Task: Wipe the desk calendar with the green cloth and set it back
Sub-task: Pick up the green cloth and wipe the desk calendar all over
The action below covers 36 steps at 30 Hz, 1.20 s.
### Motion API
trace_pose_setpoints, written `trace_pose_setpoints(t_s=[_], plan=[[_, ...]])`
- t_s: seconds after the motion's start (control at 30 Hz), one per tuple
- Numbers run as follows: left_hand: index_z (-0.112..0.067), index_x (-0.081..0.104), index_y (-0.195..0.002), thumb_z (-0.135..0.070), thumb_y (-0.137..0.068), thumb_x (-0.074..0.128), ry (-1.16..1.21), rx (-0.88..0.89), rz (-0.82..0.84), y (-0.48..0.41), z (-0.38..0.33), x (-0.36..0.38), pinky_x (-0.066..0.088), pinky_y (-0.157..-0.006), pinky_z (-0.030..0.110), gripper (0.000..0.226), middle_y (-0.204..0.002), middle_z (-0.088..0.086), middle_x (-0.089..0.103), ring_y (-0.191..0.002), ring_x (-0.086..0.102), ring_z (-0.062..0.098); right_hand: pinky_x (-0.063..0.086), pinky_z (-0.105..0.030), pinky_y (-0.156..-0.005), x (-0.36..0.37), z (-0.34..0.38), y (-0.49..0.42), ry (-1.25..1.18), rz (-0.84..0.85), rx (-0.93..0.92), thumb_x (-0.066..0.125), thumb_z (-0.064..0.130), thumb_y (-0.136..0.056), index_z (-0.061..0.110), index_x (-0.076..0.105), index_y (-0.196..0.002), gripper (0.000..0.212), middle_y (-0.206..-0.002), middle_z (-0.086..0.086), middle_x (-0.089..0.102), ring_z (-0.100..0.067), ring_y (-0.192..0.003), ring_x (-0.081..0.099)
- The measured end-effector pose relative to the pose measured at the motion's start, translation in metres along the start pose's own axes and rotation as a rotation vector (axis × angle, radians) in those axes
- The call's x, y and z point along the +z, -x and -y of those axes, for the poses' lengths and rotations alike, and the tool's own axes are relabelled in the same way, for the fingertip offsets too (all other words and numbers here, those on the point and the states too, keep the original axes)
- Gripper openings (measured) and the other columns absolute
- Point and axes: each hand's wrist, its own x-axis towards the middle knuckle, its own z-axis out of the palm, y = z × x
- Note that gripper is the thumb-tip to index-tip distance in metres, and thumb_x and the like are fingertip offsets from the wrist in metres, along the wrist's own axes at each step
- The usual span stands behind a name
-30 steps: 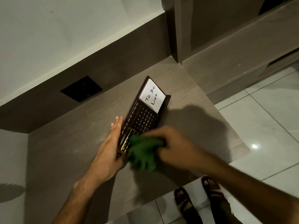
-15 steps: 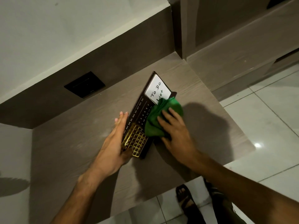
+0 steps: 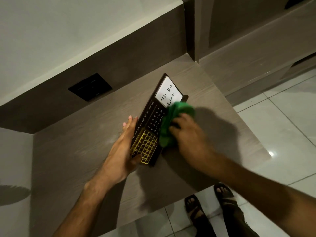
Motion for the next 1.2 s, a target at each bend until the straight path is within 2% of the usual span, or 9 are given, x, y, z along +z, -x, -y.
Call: trace_pose_setpoints(t_s=[0.1, 0.3, 0.4, 0.47, 0.57, 0.73, 0.83, 0.97, 1.2], plan=[[-0.029, 0.000, -0.152, -0.002, -0.070, 0.078, -0.024, 0.006, 0.011, 0.001, 0.002, 0.000, 0.008, -0.121, 0.046, 0.117, -0.162, -0.004, -0.003, -0.148, -0.004, 0.015, 0.049, -0.044, -0.091, -0.005, 0.010, 0.008, 0.010, 0.080, -0.063, 0.069, 0.017, -0.076, 0.013, 0.070, -0.111, 0.035, -0.122, -0.013, 0.059, -0.031, -0.117, 0.047], [-0.035, -0.003, -0.151, -0.006, -0.072, 0.077, -0.022, -0.010, 0.016, 0.000, 0.005, 0.001, 0.007, -0.120, 0.051, 0.116, -0.162, -0.007, -0.004, -0.148, -0.005, 0.014, 0.045, -0.042, -0.090, -0.036, -0.049, -0.059, 0.114, -0.070, 0.201, 0.058, 0.004, -0.083, 0.010, 0.065, -0.117, 0.034, -0.123, -0.015, 0.059, -0.032, -0.115, 0.046], [-0.033, -0.003, -0.151, -0.003, -0.071, 0.077, -0.015, -0.013, 0.017, 0.000, 0.004, 0.001, 0.009, -0.119, 0.056, 0.117, -0.163, -0.005, -0.003, -0.149, -0.005, 0.016, 0.019, -0.058, -0.108, -0.040, -0.054, -0.069, 0.208, -0.064, 0.282, 0.059, 0.007, -0.085, 0.016, 0.060, -0.124, 0.041, -0.140, -0.010, 0.052, -0.032, -0.136, 0.031], [-0.033, -0.003, -0.151, -0.002, -0.071, 0.077, -0.007, -0.015, 0.015, 0.000, 0.003, 0.001, 0.008, -0.120, 0.054, 0.118, -0.163, -0.006, -0.003, -0.149, -0.005, 0.015, 0.003, -0.064, -0.111, -0.032, -0.044, -0.059, 0.301, -0.047, 0.166, 0.055, 0.009, -0.086, 0.017, 0.053, -0.133, 0.047, -0.147, -0.008, 0.046, -0.030, -0.142, 0.026], [-0.036, -0.005, -0.150, -0.002, -0.071, 0.077, -0.015, 0.000, 0.016, 0.000, 0.003, 0.001, 0.004, -0.120, 0.047, 0.118, -0.162, -0.006, -0.004, -0.148, -0.007, 0.013, 0.009, -0.050, -0.117, -0.005, -0.016, -0.021, 0.301, 0.042, -0.045, 0.054, 0.017, -0.089, 0.014, 0.039, -0.143, 0.056, -0.154, -0.012, 0.033, -0.027, -0.143, 0.026], [-0.036, -0.008, -0.149, -0.006, -0.073, 0.076, -0.044, 0.014, 0.029, 0.001, 0.002, 0.001, -0.002, -0.118, 0.040, 0.116, -0.160, -0.007, -0.009, -0.147, -0.011, 0.013, 0.014, -0.045, -0.115, 0.014, -0.002, 0.018, 0.128, 0.081, -0.229, 0.061, 0.009, -0.086, 0.006, 0.044, -0.141, 0.057, -0.150, -0.017, 0.039, -0.031, -0.141, 0.031], [-0.032, -0.008, -0.150, -0.004, -0.075, 0.074, -0.058, 0.023, 0.031, 0.001, 0.002, 0.001, -0.006, -0.118, 0.040, 0.115, -0.160, -0.007, -0.011, -0.147, -0.013, 0.015, 0.008, -0.040, -0.118, -0.002, -0.035, -0.009, 0.121, 0.040, -0.173, 0.048, 0.003, -0.091, 0.010, 0.036, -0.146, 0.057, -0.156, -0.013, 0.030, -0.028, -0.145, 0.021], [-0.035, -0.010, -0.149, -0.002, -0.075, 0.073, -0.049, 0.012, 0.019, 0.000, 0.001, 0.002, -0.009, -0.117, 0.039, 0.115, -0.157, -0.012, -0.013, -0.146, -0.013, 0.012, 0.028, -0.048, -0.112, -0.022, -0.054, -0.043, 0.106, -0.059, -0.067, 0.054, -0.012, -0.081, 0.007, 0.052, -0.135, 0.057, -0.145, -0.018, 0.047, -0.039, -0.135, 0.038], [-0.033, -0.010, -0.151, -0.006, -0.071, 0.076, -0.151, 0.067, -0.018, -0.005, 0.009, 0.005, -0.014, -0.117, 0.044, 0.121, -0.159, -0.010, -0.016, -0.146, -0.021, 0.014, 0.018, -0.047, -0.115, -0.014, -0.044, -0.041, 0.103, -0.103, 0.099, 0.058, -0.005, -0.084, 0.004, 0.045, -0.140, 0.058, -0.149, -0.020, 0.039, -0.038, -0.138, 0.032]])
